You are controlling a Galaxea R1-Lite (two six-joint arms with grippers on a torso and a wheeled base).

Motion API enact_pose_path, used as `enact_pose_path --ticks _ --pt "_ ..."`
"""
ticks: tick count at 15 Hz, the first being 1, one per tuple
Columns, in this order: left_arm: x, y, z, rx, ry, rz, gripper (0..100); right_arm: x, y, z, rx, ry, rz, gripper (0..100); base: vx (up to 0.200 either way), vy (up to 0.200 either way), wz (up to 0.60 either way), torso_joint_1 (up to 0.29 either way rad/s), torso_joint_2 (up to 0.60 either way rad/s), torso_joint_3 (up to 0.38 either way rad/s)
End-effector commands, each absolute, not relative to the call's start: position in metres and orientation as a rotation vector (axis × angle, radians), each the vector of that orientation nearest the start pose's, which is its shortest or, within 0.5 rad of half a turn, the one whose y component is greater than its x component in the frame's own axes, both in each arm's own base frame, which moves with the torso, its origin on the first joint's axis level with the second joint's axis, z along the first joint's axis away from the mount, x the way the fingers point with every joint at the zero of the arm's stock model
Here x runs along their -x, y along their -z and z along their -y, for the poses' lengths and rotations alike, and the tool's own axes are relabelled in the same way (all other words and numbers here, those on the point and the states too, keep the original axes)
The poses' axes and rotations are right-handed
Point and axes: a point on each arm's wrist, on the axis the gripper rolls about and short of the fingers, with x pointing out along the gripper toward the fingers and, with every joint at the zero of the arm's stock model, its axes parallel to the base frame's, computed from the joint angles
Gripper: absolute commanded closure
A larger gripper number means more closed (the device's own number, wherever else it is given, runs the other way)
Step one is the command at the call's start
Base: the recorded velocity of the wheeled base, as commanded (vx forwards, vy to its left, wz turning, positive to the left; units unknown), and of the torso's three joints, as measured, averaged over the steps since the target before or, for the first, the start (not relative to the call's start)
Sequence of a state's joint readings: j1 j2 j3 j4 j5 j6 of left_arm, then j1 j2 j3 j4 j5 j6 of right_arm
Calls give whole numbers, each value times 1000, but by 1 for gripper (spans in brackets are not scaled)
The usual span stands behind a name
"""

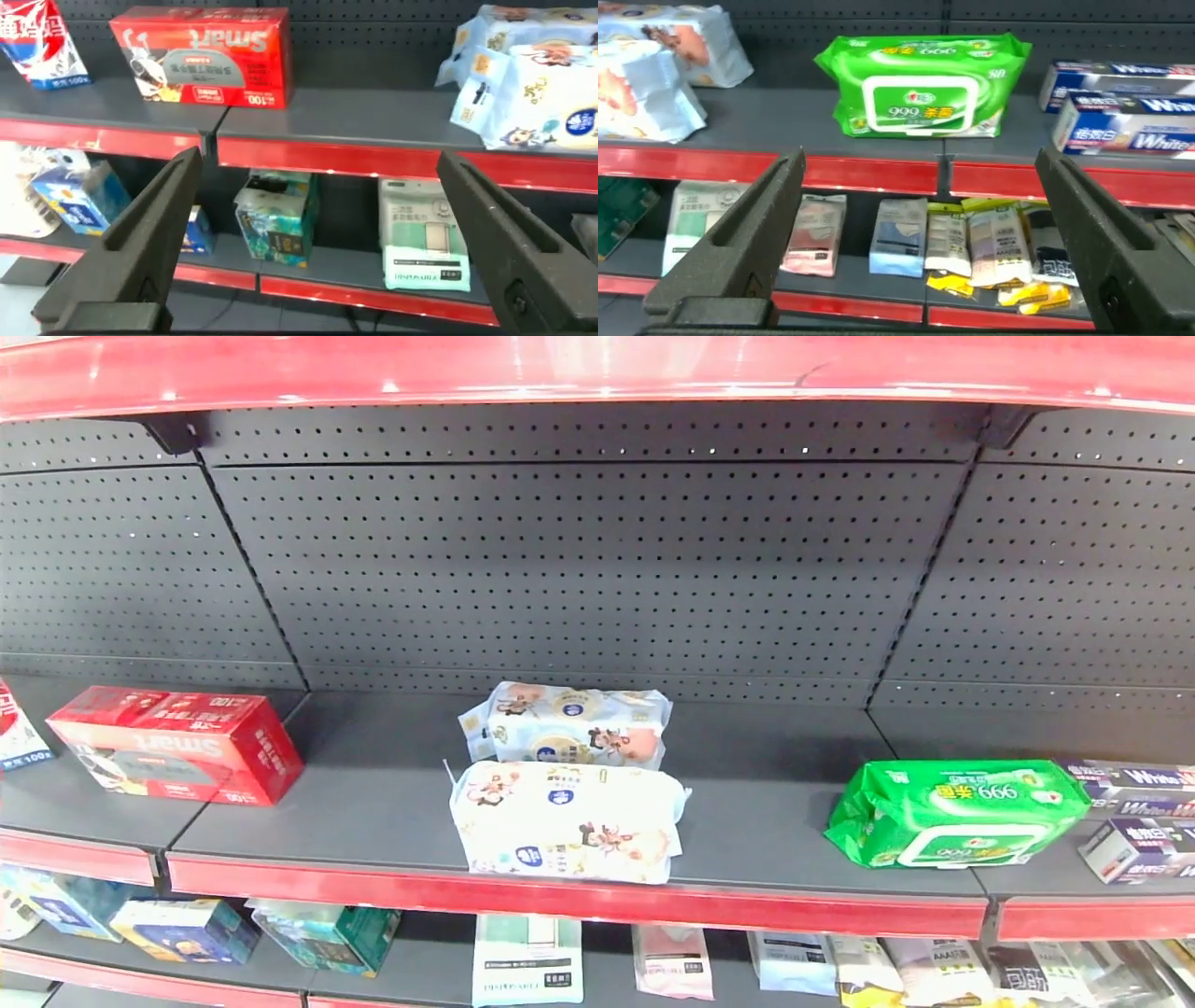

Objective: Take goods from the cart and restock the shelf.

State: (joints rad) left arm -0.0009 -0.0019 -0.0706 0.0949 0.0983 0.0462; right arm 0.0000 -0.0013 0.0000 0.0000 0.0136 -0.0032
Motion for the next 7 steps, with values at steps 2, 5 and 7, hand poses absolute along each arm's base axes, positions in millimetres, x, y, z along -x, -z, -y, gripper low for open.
enact_pose_path --ticks 2,5,7 --pt "29 -85 -2 -47 -98 -27 0 23 -75 0 2 -14 0 0 0 0 0 0 0 0" --pt "29 -85 -2 -47 -94 -28 0 23 -75 0 6 -14 0 0 0 0 0 0 0 0" --pt "29 -85 -2 -47 -93 -28 0 23 -75 0 8 -14 0 0 0 0 0 0 0 0"
